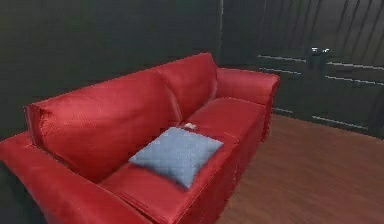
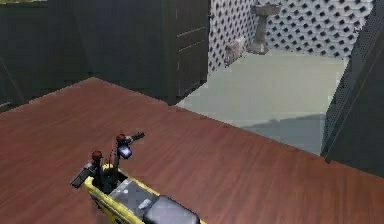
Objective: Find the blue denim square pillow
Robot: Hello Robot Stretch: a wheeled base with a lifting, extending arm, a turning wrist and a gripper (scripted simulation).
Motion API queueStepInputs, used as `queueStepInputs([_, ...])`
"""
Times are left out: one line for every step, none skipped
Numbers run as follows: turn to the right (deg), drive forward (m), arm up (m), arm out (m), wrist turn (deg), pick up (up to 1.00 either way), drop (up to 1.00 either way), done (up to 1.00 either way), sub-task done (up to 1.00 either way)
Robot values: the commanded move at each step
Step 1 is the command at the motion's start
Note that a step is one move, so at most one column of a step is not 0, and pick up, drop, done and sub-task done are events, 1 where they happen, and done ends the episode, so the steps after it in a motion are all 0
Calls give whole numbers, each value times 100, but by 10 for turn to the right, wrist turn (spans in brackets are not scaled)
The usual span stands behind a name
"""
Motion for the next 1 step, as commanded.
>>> queueStepInputs([0, 0, 0, 0, 0, 0, 0, 100, 0])
